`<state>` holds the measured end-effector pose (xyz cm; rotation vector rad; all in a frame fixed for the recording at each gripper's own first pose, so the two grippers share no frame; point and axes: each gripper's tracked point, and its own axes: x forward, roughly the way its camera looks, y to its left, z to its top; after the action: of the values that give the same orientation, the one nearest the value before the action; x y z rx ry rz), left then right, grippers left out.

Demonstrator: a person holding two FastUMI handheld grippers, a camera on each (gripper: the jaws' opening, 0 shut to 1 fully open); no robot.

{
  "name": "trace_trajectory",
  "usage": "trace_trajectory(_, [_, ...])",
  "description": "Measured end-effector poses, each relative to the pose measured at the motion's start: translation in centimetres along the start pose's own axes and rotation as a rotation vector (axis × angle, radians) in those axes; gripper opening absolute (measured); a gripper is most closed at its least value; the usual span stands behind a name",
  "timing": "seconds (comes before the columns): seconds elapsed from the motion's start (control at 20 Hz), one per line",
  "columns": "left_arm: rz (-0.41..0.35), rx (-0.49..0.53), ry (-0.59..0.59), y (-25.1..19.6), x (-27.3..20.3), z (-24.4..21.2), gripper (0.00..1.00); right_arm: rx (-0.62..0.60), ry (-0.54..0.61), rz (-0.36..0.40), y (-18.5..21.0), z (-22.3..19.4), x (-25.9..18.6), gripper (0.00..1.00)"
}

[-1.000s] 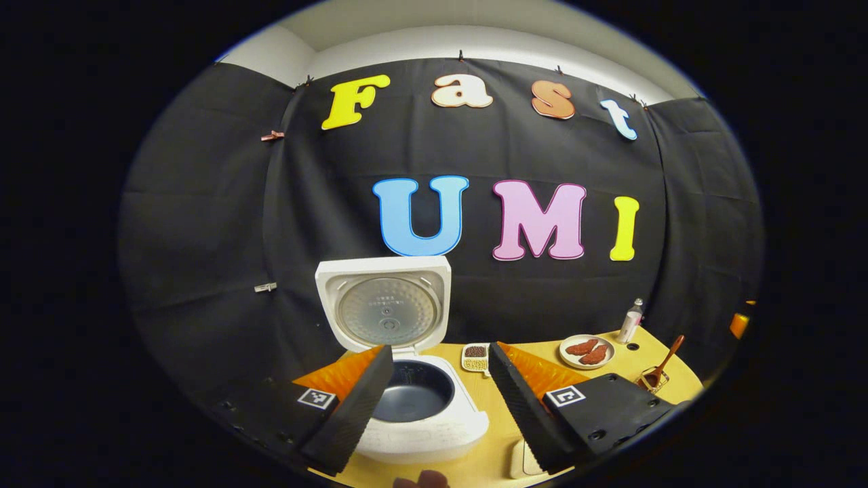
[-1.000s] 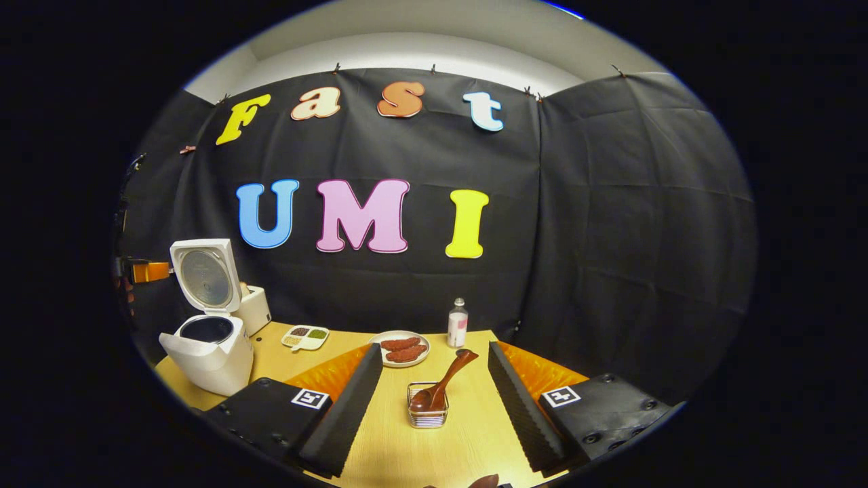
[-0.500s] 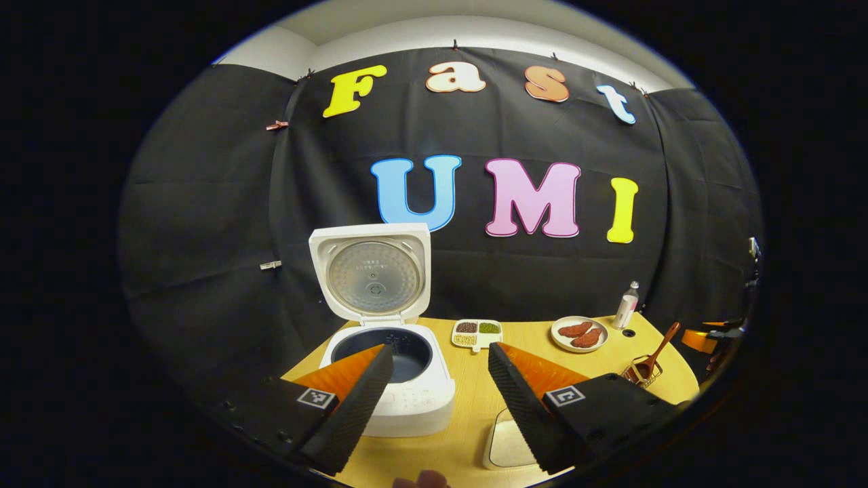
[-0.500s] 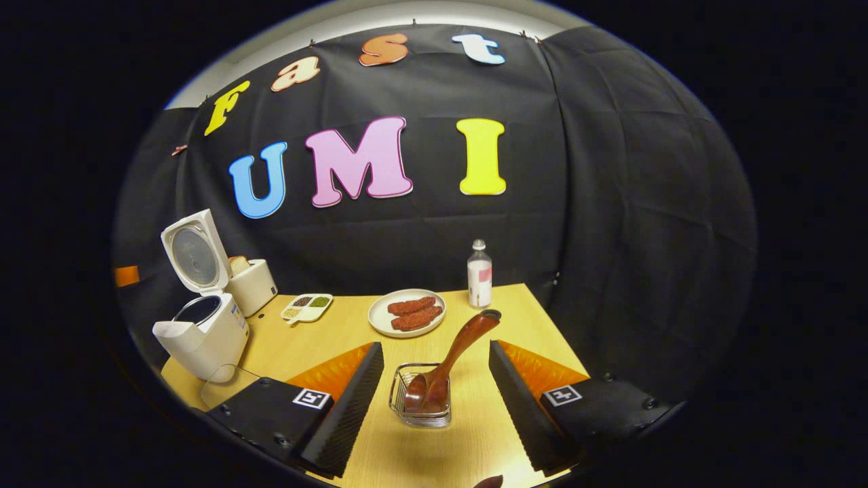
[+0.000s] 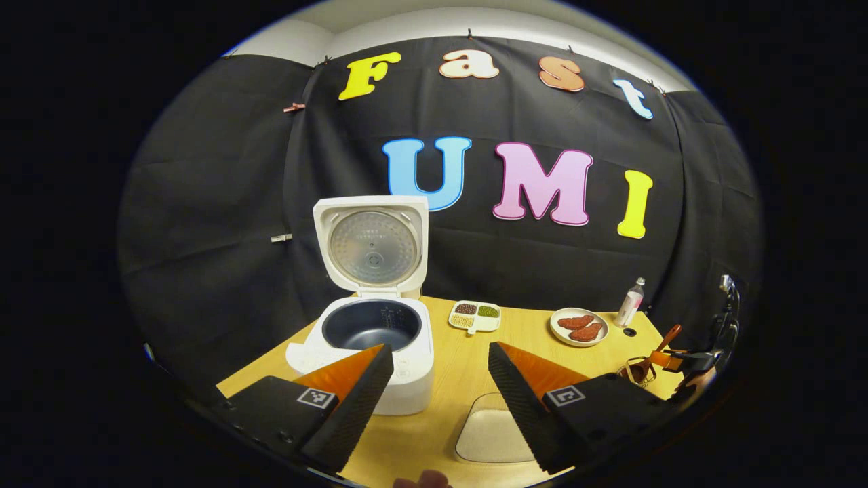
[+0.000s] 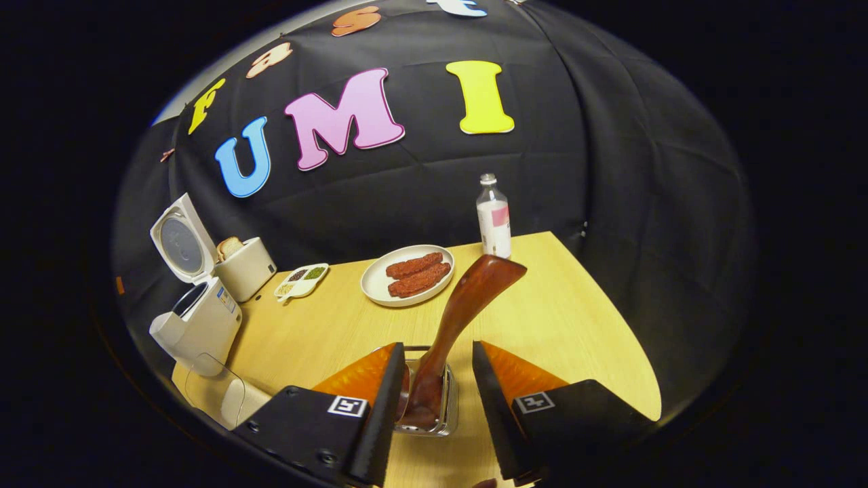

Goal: Close the left gripper, press the button to open the rice cooker; take a wooden spoon from the chopstick holder with the right hand, scoop a spoonful of rice and pour it into the rice cooker, then put the wooden spoon back into the chopstick holder.

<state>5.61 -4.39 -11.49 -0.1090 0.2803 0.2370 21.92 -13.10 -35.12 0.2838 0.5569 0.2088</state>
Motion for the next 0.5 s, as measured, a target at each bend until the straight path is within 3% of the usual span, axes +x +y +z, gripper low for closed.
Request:
trace_trajectory(0.1, [0.016,-0.005,0.007,0.0,-0.1,-0.2,0.97,0.035,0.018,0.029,0.4,-0.4,0.8,0.48])
trace_trajectory(0.15, [0.023,-0.006,0.007,0.1,-0.2,-0.1,0.97,0.039,0.017,0.037,0.5,-0.5,0.7,0.29])
trace_trajectory(0.35, [0.029,0.016,-0.004,0.3,-0.7,0.3,0.97,0.111,-0.007,0.048,0.6,0.6,0.0,0.18])
trace_trajectory(0.5, [0.022,0.018,-0.009,0.8,-0.9,0.6,0.97,0.053,-0.064,0.064,1.7,2.1,-1.1,0.12])
